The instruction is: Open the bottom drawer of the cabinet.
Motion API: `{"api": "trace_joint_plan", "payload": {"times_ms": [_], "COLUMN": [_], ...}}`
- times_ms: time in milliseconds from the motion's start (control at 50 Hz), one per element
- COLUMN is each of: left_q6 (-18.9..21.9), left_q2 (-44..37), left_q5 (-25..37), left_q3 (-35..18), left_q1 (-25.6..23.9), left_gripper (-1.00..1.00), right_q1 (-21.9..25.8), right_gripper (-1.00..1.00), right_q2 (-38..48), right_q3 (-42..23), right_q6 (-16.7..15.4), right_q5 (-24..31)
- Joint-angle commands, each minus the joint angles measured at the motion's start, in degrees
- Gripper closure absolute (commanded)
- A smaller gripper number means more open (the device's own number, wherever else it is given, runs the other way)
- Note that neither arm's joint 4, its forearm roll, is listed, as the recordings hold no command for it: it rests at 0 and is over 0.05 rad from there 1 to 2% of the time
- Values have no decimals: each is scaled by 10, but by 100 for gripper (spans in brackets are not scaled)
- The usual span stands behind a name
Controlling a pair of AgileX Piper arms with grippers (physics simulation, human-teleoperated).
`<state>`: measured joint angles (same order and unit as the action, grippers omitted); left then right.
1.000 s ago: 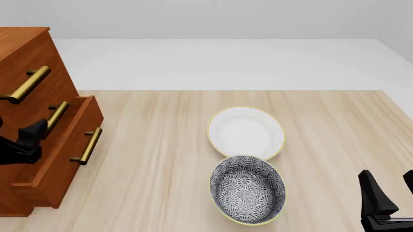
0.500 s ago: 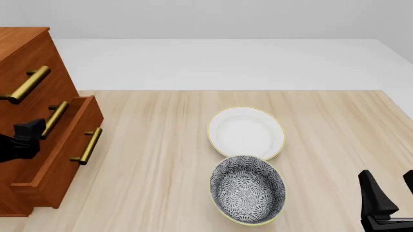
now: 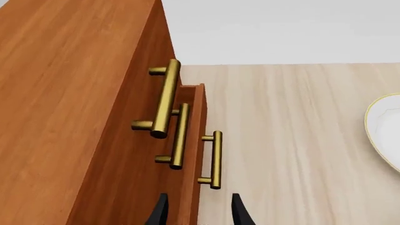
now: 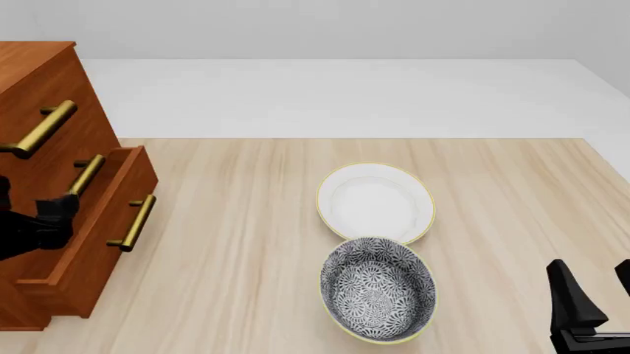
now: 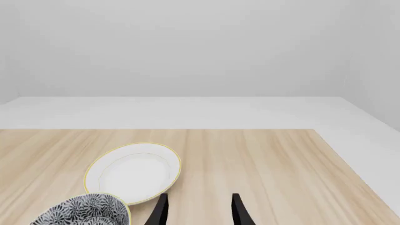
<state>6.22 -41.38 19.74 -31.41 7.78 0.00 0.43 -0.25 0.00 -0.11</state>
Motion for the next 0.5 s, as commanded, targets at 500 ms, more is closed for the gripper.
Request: {"api": "trace_joint_plan", "payload": {"times_ms": [500], "left_q6": [-29], "left_q2": [-92], "left_q5": [-105], "left_q3": [48], "left_q1": [5], "left_gripper": [-100], "right_q1": [0], "right_gripper": [-100], "right_q2": [0], "right_q3": [0], "right_q6": [0], "right_q5": [0]}}
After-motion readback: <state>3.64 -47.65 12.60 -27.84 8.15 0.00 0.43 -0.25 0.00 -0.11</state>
